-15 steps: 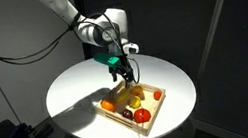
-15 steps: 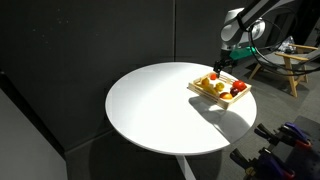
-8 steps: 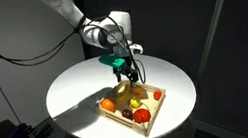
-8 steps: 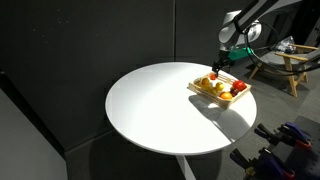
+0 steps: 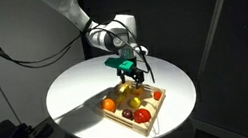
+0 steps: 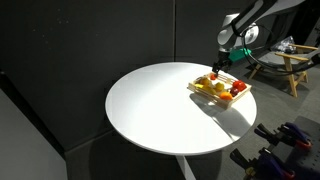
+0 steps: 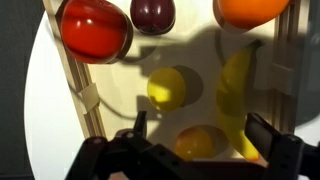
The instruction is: Remove the lemon from the box
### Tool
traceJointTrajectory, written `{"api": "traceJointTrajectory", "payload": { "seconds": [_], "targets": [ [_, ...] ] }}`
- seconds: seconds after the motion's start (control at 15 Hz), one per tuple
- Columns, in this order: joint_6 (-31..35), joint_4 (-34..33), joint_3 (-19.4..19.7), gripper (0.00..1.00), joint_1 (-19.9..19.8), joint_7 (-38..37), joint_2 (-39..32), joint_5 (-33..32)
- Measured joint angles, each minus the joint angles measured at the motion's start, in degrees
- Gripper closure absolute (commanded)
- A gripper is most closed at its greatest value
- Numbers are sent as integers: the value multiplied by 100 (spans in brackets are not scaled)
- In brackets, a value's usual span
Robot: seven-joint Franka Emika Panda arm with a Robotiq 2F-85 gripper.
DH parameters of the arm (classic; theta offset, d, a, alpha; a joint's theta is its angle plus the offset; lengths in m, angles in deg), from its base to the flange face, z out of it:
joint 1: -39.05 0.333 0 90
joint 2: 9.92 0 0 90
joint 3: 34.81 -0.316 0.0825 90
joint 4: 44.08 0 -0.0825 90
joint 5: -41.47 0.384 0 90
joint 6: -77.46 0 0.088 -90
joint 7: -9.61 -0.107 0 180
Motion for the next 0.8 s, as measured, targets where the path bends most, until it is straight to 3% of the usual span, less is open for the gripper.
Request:
{"api": "traceJointTrajectory", "payload": {
  "seconds": [0.8],
  "targets": [
    [6,-275,-47,0,-216,448,-417,0]
  ]
}}
